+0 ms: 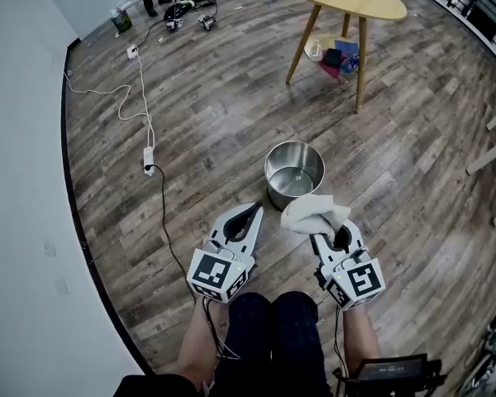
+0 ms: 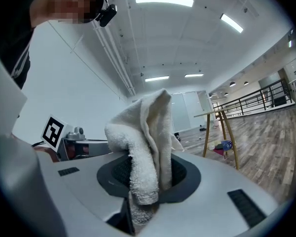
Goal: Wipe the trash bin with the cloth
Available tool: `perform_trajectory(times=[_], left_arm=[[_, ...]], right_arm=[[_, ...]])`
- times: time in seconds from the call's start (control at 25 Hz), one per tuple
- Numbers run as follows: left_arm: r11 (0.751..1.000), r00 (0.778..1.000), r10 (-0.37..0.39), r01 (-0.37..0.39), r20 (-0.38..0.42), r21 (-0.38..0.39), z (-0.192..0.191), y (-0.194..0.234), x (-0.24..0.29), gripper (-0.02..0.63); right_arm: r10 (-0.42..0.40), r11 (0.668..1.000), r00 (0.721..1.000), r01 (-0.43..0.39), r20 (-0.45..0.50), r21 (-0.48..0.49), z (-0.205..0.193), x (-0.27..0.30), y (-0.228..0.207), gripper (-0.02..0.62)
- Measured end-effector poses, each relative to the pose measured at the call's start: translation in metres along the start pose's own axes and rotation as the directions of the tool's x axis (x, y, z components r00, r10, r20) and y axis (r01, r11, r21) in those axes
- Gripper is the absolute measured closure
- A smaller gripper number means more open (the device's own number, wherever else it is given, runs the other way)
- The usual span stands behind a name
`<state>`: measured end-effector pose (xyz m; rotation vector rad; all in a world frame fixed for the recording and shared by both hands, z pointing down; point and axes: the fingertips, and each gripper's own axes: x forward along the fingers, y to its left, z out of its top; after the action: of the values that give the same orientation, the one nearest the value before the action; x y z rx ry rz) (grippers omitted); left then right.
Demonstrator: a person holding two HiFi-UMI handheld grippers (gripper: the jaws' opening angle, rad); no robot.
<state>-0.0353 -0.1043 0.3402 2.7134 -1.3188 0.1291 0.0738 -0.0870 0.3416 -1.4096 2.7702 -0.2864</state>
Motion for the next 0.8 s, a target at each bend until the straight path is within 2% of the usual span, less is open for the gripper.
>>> perform_trajectory(times=[0.2, 0.4, 0.64, 0.8], left_arm=[[0.999, 1.000, -0.005, 0.004, -0.004, -0.042, 0.085, -0.010, -0.028, 0.606], [0.999, 1.000, -0.005, 0.006, 0.007, -0.044, 0.175, -0.016, -0.062, 0.606], [1.000, 0.999, -0.003, 0.002, -0.035, -0.030, 0.269, -0.026, -0.105, 0.606], [1.000, 0.999, 0.000, -0.001, -0.039, -0.013, 0.311, -0.032, -0.121, 0.606]], right_arm=[[-0.003, 1.000, 1.000, 0.003, 0.003, -0.002, 0.090, -0.012, 0.025, 0.502], [-0.001, 1.000, 1.000, 0.001, 0.013, -0.020, 0.182, -0.024, 0.061, 0.502], [-0.023, 1.000, 1.000, 0.023, -0.020, 0.006, 0.269, -0.049, 0.098, 0.502], [-0.033, 0.999, 0.999, 0.033, -0.009, 0.015, 0.313, -0.058, 0.112, 0.502]])
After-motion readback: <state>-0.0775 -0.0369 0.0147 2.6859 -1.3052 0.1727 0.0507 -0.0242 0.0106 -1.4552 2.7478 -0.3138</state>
